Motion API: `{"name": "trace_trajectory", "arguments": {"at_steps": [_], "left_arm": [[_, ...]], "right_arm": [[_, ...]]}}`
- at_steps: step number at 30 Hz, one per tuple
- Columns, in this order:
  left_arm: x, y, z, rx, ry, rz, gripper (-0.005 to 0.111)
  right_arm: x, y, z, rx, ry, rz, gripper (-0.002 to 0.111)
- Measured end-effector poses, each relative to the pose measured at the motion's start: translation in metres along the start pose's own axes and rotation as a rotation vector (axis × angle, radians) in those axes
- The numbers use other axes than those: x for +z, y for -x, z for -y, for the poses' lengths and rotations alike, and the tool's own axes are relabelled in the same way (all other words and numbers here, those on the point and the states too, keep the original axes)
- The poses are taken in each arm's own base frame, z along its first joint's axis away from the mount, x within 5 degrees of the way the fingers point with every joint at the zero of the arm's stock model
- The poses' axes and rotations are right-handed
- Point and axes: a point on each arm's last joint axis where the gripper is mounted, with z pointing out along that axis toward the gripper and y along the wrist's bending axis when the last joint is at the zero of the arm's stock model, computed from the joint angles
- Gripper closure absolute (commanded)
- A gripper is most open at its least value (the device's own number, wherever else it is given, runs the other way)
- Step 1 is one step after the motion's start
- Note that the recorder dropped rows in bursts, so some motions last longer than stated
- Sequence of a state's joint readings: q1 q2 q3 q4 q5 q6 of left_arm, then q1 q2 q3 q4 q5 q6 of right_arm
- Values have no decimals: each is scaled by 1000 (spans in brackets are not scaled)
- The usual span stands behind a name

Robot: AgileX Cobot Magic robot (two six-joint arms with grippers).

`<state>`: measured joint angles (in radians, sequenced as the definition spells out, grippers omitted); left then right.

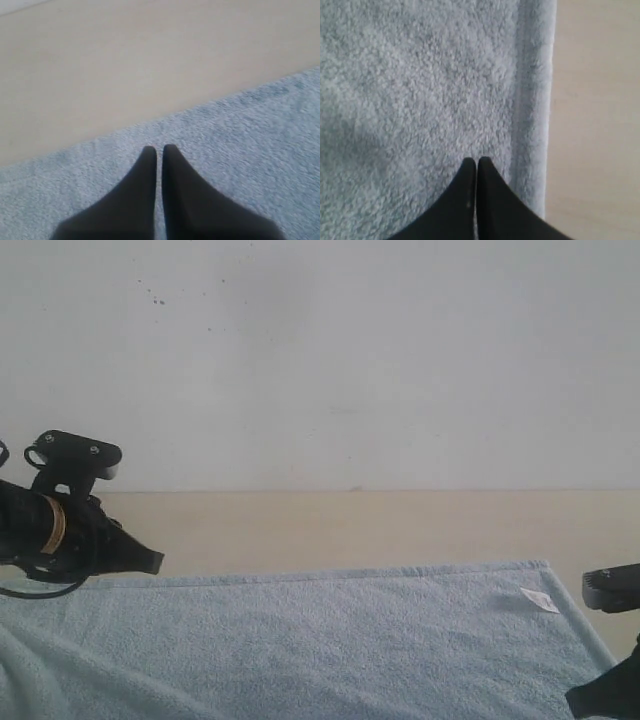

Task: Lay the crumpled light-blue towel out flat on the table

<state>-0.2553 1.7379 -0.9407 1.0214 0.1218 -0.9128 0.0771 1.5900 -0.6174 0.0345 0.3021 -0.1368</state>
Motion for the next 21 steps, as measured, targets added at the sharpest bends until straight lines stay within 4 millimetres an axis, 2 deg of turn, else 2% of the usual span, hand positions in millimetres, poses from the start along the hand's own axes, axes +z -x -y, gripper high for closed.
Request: {"name": "trace_trajectory", "arguments": {"at_steps": [4, 13, 21], "left_arm": [[-17, -11, 6, 13, 16, -29, 103], [-35, -52, -12, 22, 218, -244, 103], [-36, -59, -12, 7, 225, -281, 103]], "right_arm": [[11, 7, 1, -19, 1, -13, 108], [28, 6, 2, -27, 0, -35, 108], [38, 7, 3, -29, -2, -43, 108]]}}
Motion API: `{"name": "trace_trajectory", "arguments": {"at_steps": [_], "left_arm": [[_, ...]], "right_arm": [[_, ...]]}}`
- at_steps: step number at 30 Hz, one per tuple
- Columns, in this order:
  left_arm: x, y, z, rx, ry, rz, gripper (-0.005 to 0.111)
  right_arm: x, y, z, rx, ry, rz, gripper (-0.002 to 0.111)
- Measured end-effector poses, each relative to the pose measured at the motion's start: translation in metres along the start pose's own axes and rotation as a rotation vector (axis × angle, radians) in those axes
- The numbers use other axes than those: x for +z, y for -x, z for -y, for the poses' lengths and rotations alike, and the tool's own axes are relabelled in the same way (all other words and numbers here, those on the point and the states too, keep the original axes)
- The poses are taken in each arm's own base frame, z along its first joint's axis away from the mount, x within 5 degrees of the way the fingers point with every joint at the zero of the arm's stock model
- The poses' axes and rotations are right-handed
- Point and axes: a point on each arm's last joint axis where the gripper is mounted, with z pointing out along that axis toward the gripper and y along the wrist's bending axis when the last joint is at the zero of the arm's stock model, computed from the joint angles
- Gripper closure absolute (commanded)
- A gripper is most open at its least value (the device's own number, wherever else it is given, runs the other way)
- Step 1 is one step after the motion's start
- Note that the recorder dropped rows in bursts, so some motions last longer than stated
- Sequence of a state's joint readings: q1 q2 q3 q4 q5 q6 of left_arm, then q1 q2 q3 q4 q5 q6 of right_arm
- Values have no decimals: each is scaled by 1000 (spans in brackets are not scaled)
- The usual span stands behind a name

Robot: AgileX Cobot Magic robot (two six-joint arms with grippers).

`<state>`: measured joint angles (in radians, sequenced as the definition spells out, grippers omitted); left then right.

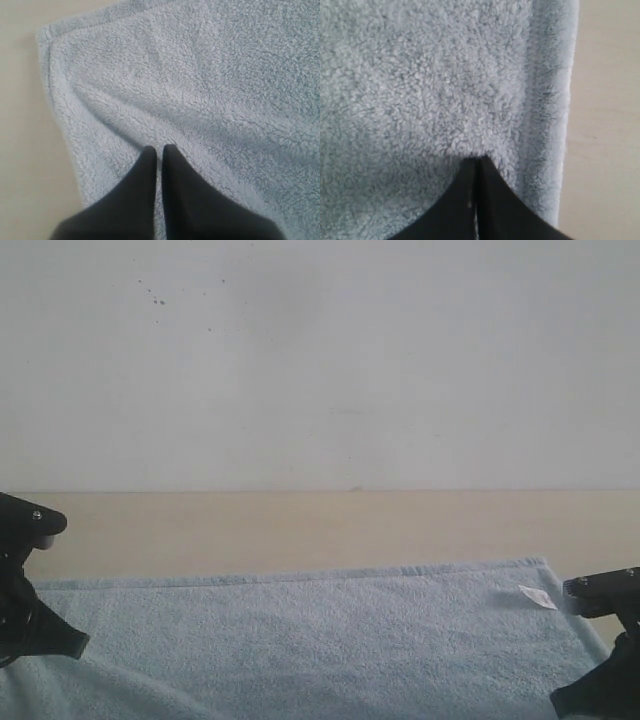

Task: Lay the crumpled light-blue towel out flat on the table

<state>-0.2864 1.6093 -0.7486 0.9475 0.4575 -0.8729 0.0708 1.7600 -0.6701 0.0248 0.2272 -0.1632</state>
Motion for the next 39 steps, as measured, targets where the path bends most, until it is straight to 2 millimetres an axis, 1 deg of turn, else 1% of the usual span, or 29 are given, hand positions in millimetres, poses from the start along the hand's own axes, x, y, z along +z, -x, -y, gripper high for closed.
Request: {"name": "trace_trajectory", "arguments": {"at_steps": [3, 5, 8, 12, 14, 17, 24, 27, 31, 33, 34, 35, 36, 37, 38, 39], "left_arm": [[0, 0, 0, 7, -1, -1, 103], [0, 0, 0, 7, -2, -2, 103], [0, 0, 0, 8, -2, -2, 103], [0, 0, 0, 8, -4, -1, 103], [0, -1, 1, 9, -7, -1, 103], [0, 0, 2, 9, -16, 7, 103], [0, 1, 3, 7, -30, 18, 103], [0, 1, 3, 7, -33, 20, 103], [0, 2, 5, 2, -53, 34, 103], [0, 3, 6, -12, -66, 37, 103], [0, 3, 7, -17, -72, 40, 103], [0, 3, 7, -17, -72, 40, 103], [0, 3, 7, -18, -72, 39, 103], [0, 3, 7, -18, -72, 39, 103], [0, 3, 7, -21, -75, 40, 103], [0, 3, 7, -21, -75, 40, 103]], "right_arm": [[2, 0, 2, 15, -4, 5, 108], [2, 0, 8, 54, -11, 8, 108], [2, -1, 26, 157, -33, 20, 108], [1, -8, 56, 296, -68, 11, 108], [-1, -11, 62, 319, -76, -1, 108], [-3, -15, 66, 316, -81, -29, 108], [-11, -19, 66, 303, -81, -67, 108], [-21, -18, 65, 302, -88, -38, 108], [-41, -2, 57, 226, -105, 103, 108], [-47, 9, 52, 179, -104, 150, 108], [-50, 19, 49, 154, -102, 172, 108], [-50, 24, 49, 146, -101, 180, 108], [-50, 36, 51, 137, -104, 198, 108], [-49, 41, 53, 135, -105, 205, 108], [-45, 53, 56, 134, -108, 217, 108], [-43, 59, 58, 134, -109, 221, 108]]}}
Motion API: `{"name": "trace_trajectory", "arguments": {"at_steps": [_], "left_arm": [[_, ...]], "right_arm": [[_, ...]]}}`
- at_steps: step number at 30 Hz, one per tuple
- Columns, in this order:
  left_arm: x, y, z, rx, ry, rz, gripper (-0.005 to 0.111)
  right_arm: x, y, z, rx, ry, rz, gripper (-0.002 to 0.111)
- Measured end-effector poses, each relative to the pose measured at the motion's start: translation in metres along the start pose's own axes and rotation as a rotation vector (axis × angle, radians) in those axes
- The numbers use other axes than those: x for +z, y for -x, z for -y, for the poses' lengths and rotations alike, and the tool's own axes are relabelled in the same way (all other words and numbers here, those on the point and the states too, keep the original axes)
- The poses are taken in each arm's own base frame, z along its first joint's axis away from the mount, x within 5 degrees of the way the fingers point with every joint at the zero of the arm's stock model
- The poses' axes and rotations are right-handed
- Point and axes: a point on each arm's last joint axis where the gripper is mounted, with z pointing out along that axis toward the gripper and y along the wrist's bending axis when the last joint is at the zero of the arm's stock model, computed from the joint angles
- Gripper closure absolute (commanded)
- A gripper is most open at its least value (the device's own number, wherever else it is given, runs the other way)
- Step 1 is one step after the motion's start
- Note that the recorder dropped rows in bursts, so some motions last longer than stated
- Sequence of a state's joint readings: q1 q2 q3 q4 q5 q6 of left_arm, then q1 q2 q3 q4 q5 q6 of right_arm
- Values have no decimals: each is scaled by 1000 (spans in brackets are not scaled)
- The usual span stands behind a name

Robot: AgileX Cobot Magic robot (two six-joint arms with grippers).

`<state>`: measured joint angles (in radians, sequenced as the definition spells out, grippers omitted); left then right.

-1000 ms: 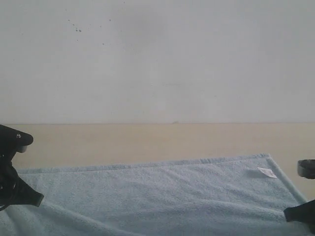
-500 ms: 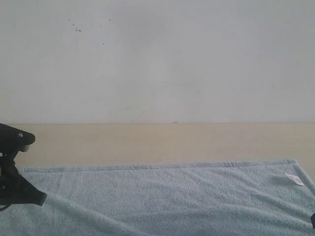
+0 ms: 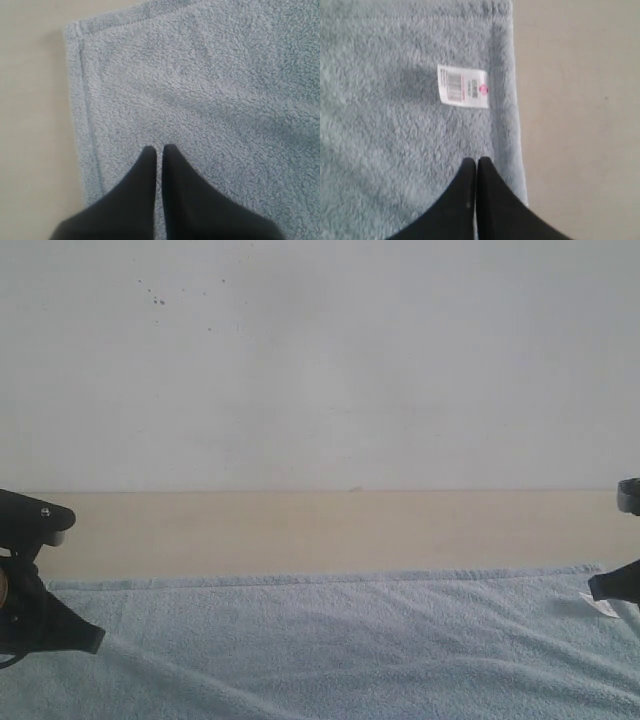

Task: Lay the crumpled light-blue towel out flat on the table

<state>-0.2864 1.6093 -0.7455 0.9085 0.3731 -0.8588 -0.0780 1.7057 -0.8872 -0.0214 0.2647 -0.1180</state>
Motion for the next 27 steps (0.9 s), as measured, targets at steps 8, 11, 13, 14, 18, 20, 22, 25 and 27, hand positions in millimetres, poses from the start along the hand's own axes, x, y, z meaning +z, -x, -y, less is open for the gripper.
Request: {"name": "trace_trajectory", "arguments": {"at_steps": [8, 11, 13, 14, 18, 20, 22, 25, 27], "left_arm": [[0, -1, 1, -14, -6, -6, 103], [0, -1, 1, -11, -6, -6, 103], [0, -1, 1, -11, -6, -6, 103], [0, -1, 1, -11, -6, -6, 103], [0, -1, 1, -11, -6, -6, 103], [0, -1, 1, -9, -6, -6, 103], [0, -1, 1, -9, -6, -6, 103], [0, -1, 1, -9, -6, -6, 103], [0, -1, 1, -9, -6, -6, 103]], "right_arm": [[56, 31, 1, -45, 12, -60, 108], [66, 38, 2, -64, 12, -56, 108], [72, 39, 2, -67, 12, -56, 108], [75, 40, 2, -67, 12, -56, 108], [85, 39, 2, -68, 15, -71, 108], [90, 38, 2, -72, 16, -77, 108], [93, 37, 2, -72, 17, -81, 108], [96, 40, 2, -74, 14, -68, 108], [99, 43, 3, -74, 13, -61, 108]]}}
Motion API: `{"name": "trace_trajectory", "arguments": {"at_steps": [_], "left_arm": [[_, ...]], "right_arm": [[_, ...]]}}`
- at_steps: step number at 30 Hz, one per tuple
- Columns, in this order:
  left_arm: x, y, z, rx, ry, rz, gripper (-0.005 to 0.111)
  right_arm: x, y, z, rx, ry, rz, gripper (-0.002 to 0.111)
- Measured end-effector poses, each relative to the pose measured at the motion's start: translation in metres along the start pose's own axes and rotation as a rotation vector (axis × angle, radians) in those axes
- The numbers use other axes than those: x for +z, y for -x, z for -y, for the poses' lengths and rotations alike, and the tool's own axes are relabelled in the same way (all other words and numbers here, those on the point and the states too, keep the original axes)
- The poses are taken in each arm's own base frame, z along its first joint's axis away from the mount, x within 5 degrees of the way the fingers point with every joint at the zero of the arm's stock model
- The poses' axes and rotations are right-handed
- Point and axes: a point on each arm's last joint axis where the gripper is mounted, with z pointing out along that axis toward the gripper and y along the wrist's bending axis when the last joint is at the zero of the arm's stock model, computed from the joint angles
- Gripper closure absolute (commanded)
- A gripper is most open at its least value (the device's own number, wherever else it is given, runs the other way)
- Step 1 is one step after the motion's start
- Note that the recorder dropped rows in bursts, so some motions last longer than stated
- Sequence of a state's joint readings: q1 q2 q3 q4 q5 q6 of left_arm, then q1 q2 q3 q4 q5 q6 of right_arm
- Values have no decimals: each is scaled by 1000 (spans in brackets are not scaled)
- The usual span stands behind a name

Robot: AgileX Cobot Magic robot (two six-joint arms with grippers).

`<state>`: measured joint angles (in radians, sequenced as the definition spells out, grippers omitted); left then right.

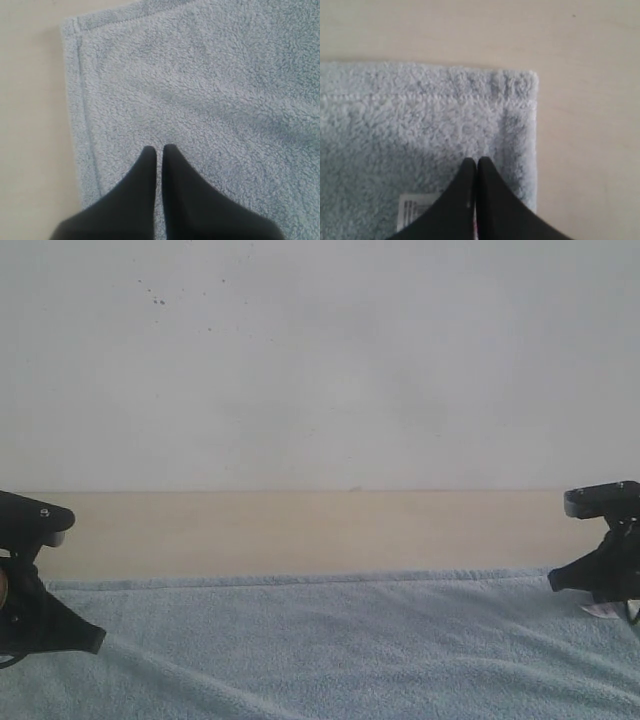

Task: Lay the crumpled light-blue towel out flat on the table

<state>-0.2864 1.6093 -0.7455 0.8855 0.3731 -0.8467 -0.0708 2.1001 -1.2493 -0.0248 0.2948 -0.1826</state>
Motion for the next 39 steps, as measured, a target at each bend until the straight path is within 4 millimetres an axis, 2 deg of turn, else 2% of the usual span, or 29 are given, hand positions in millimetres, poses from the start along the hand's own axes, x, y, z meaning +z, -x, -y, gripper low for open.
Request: {"name": "trace_trajectory", "arguments": {"at_steps": [10, 15, 21, 32, 37, 39], "left_arm": [[0, 2, 2, 8, -23, 20, 103], [0, 2, 3, -3, -37, 22, 103], [0, 2, 4, -3, -41, 18, 103], [0, 2, 4, -9, -44, 18, 103], [0, 3, 5, -10, -56, 29, 103], [0, 4, 6, -11, -71, 43, 103]], "right_arm": [[4, 21, 5, -13, -3, -4, 108], [3, 21, 5, -16, 3, -37, 108], [11, 16, 4, -18, 10, -68, 108], [20, 27, 6, -18, -1, -15, 108], [17, 30, 6, -3, 0, -7, 108], [8, 33, 6, 23, 0, 47, 108]]}}
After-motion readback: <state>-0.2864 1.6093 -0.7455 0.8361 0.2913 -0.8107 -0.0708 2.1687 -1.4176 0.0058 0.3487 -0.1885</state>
